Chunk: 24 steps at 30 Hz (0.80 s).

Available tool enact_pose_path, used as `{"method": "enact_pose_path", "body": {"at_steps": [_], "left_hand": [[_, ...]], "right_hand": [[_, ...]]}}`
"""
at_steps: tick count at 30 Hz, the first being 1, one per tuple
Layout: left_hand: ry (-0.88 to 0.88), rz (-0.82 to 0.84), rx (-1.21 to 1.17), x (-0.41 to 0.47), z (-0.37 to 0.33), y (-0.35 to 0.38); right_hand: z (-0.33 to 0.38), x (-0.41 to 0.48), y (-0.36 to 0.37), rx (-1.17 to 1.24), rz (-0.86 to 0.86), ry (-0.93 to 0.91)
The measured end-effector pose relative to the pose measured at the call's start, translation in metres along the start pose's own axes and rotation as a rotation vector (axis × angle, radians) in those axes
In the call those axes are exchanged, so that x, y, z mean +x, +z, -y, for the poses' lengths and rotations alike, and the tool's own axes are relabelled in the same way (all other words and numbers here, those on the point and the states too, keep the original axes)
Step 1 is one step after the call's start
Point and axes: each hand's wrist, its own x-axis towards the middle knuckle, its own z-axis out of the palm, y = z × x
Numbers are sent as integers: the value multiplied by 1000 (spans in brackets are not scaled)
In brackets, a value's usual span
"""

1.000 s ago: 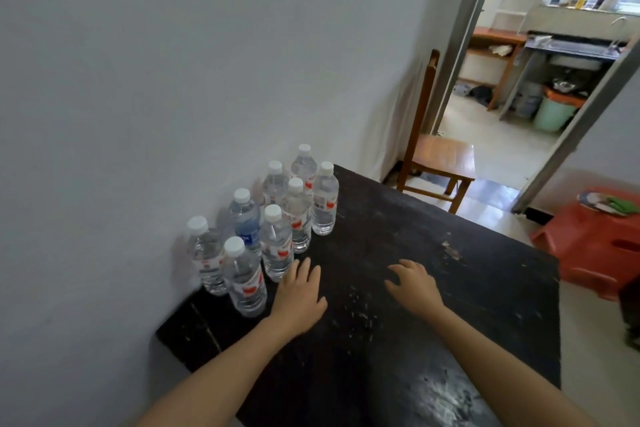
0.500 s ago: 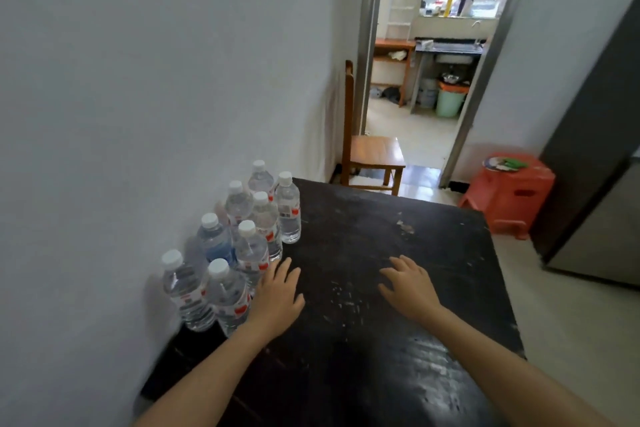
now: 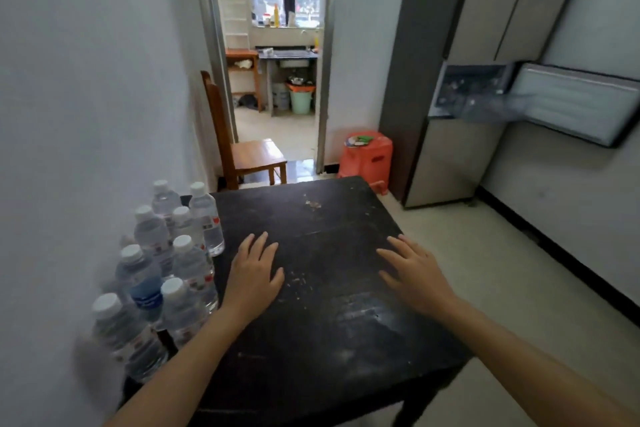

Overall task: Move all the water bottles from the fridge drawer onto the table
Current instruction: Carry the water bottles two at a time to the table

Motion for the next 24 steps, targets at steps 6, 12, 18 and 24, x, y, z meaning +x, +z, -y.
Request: {"method": "enact_pose_path", "body": {"at_steps": [6, 12, 18, 24], "left_hand": [[353, -13, -107, 16, -74, 13], [605, -27, -177, 11, -137, 14], [676, 29, -276, -7, -191, 15], [713, 115, -348, -58, -254, 19]], "right_hand": [[-42, -93, -41, -106, -72, 263], [-67, -179, -74, -148, -24, 488], [-77, -251, -103, -158, -55, 631], [-77, -343, -129, -97, -121, 755]]}}
